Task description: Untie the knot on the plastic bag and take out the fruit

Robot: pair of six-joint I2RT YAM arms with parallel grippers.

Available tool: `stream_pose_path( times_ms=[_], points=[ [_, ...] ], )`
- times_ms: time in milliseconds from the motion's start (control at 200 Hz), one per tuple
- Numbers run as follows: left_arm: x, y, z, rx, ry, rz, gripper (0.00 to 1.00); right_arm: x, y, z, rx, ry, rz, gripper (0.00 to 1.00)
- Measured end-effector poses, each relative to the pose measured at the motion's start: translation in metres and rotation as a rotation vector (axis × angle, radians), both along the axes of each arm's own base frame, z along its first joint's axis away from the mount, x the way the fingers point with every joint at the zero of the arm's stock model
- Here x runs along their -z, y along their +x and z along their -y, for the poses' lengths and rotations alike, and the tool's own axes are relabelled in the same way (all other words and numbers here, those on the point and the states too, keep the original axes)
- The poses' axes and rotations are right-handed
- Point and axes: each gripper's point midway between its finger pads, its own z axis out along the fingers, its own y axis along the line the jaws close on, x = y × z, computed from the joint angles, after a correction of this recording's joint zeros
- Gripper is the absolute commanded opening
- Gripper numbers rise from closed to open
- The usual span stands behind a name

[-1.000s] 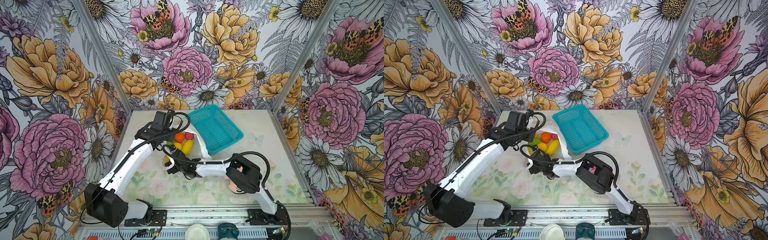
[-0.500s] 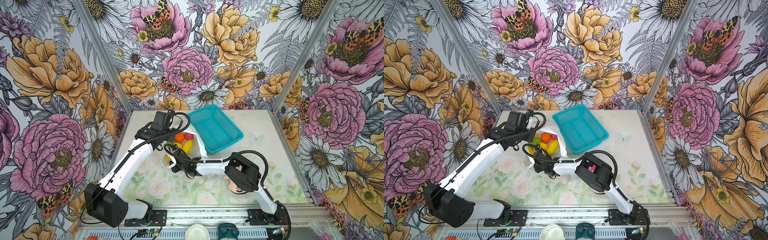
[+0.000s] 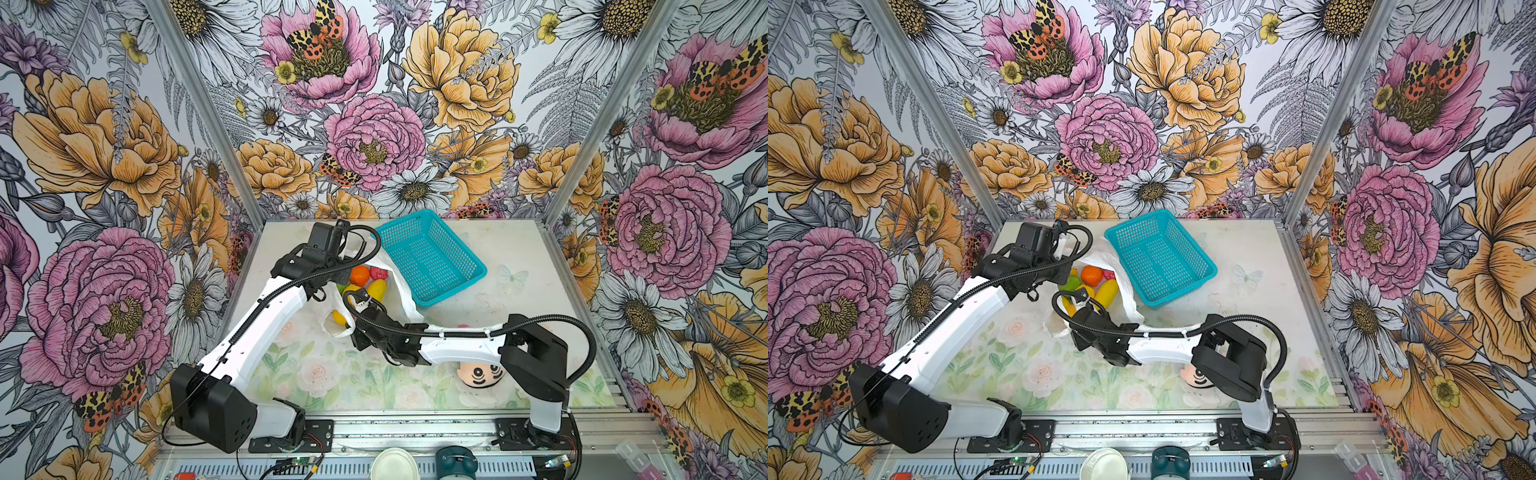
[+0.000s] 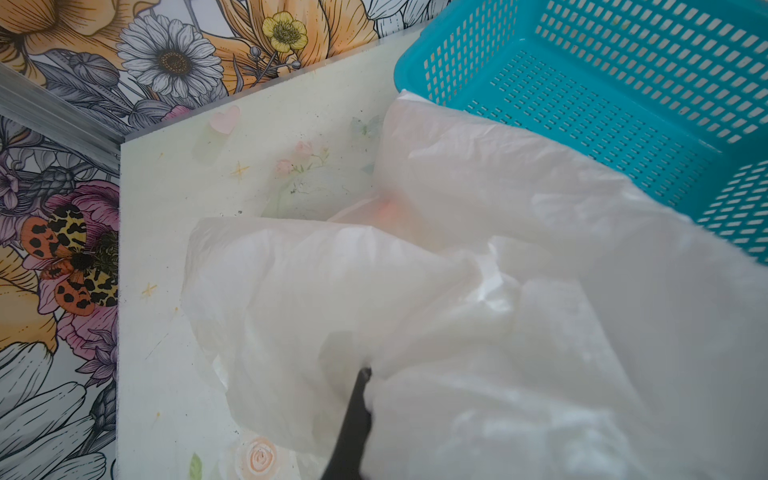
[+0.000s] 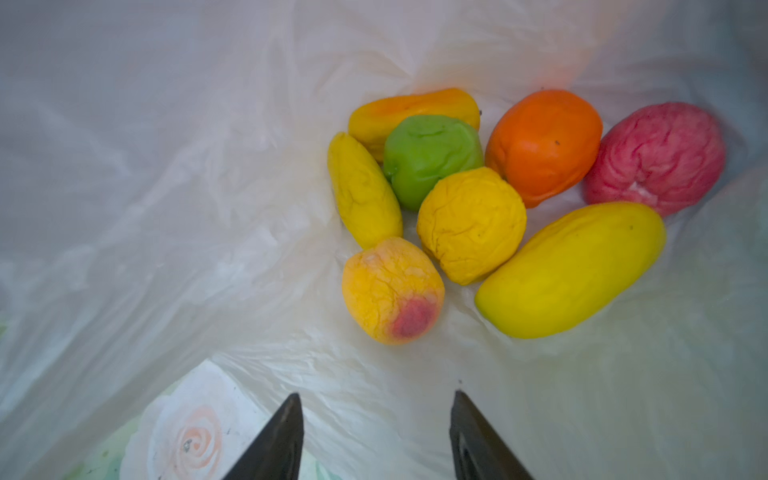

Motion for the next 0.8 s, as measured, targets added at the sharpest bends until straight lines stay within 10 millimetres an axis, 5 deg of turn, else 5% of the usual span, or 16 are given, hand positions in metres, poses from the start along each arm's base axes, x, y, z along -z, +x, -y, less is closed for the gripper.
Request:
stream_pose_path(
  times_ms=[160,340,525,801],
  points=[
    [0.0,0.0,0.001,0.002,0.0,0.0,0.0,-0.003,0.003,-0.009,0.0,0.019,0.016,0.77],
    [0.001,-0.001,0.002,0.006,0.002,-0.005,0.0,0.028,0.039,-0.026,0.05,-0.024,-0.007,0.9],
    [0.002,-0.002,0.002,0.007,0.003,-0.007,0.0,0.066,0.066,-0.036,0.059,-0.064,-0.069,0.9],
    [0.004,-0.003,0.008,0.014,0.038,-0.005,0.0,0.072,0.071,-0.06,0.013,-0.025,-0.118,0.74]
  ],
)
